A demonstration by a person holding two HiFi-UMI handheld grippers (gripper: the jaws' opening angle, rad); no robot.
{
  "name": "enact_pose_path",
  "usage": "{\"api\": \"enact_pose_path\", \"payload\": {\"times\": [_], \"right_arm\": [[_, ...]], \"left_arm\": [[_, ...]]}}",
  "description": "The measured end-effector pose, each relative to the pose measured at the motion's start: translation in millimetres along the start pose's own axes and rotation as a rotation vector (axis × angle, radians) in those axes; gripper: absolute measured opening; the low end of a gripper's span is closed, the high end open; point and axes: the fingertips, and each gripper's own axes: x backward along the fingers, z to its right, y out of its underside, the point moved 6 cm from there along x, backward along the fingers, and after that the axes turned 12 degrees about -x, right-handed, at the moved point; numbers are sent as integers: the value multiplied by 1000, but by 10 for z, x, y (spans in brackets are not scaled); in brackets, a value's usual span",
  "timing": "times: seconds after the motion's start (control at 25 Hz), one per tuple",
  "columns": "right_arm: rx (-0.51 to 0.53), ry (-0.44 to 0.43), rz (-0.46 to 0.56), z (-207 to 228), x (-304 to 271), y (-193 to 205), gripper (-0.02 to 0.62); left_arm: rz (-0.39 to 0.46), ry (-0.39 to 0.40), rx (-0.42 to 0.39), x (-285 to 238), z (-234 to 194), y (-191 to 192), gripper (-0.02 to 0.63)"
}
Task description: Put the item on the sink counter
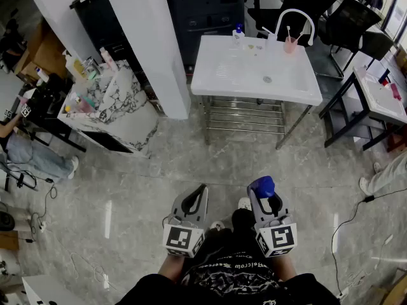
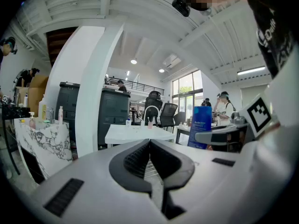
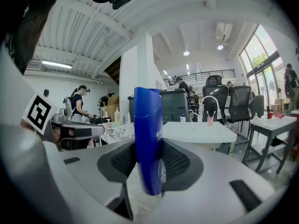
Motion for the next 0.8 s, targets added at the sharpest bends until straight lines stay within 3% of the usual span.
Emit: {"api": "enact_pose_path", "payload": {"times": [0.36,0.64,0.8], "right_arm": [[-29,6,82,-154,108,-48,159],[-35,6,89,44,3,-38,160],[-40,-1,70,233,-181,-41,160]], "left_arm": [[54,17,6,120,-18,-35,8],[34,21,-8,-78,72,23,8],[24,6,36,-277,45,77,8]]}}
